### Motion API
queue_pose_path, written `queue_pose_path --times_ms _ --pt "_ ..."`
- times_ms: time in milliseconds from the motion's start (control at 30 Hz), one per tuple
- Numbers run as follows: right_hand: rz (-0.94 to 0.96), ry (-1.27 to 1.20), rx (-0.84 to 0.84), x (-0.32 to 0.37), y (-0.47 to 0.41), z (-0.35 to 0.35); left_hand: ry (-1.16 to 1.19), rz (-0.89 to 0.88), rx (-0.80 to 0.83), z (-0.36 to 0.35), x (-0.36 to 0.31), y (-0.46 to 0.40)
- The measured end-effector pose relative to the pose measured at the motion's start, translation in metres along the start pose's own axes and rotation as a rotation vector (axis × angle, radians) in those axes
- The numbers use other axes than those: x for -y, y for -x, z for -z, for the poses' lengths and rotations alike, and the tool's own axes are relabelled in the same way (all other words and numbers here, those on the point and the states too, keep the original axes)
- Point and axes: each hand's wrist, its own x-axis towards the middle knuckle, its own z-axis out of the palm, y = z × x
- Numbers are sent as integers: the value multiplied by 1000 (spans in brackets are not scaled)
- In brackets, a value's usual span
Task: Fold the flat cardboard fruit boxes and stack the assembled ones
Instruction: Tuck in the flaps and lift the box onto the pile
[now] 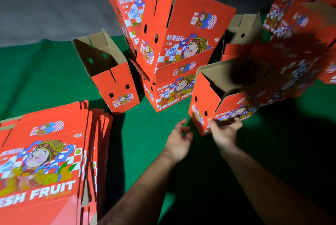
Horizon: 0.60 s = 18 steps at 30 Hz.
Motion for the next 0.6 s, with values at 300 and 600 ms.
queue_pose_path --times_ms 300,600 --pt "-198 -18 516 5 128 -80 32 -125 -515 102 47 81" --pt "-249 132 855 17 223 -131 -785 479 -602 182 133 165"
